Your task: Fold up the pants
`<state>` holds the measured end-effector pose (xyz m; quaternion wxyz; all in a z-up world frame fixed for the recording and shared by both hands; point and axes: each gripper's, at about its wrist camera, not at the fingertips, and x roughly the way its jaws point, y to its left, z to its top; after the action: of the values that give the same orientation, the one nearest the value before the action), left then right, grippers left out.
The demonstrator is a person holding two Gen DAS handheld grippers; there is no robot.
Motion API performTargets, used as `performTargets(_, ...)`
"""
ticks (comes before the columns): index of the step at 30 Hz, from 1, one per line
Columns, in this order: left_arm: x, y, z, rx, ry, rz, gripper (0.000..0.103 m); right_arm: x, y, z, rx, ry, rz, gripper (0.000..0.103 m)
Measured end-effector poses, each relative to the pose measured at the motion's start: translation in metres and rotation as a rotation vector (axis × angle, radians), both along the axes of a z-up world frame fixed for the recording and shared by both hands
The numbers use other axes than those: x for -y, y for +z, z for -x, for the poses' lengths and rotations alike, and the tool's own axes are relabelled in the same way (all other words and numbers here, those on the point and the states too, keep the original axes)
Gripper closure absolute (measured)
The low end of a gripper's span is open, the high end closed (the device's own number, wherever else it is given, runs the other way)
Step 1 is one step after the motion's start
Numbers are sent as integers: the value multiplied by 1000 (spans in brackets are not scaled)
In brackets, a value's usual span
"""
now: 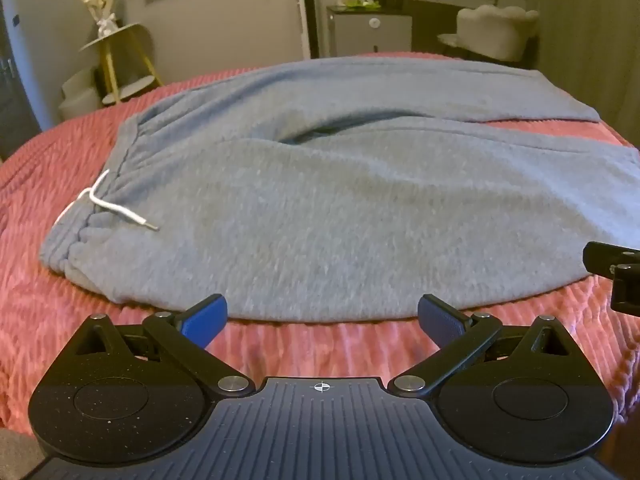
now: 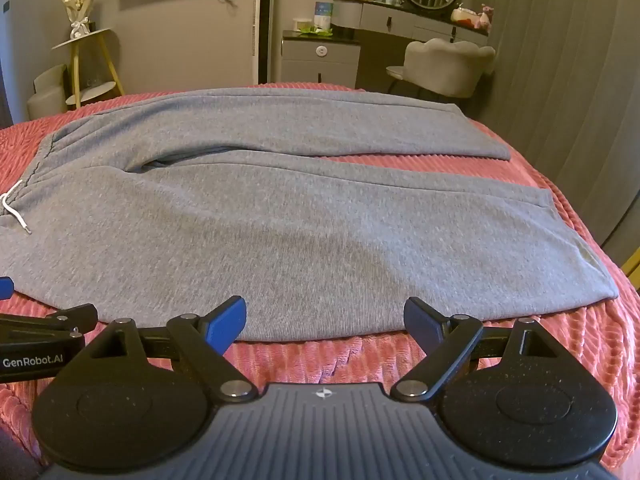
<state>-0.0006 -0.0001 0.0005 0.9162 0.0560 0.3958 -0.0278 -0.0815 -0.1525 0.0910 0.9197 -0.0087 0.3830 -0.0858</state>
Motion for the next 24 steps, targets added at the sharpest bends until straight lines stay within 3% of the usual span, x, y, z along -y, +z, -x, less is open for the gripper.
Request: performTargets(24, -2, -4, 0, -20, 6, -1, 0, 0, 1, 0, 1, -1, -3, 17)
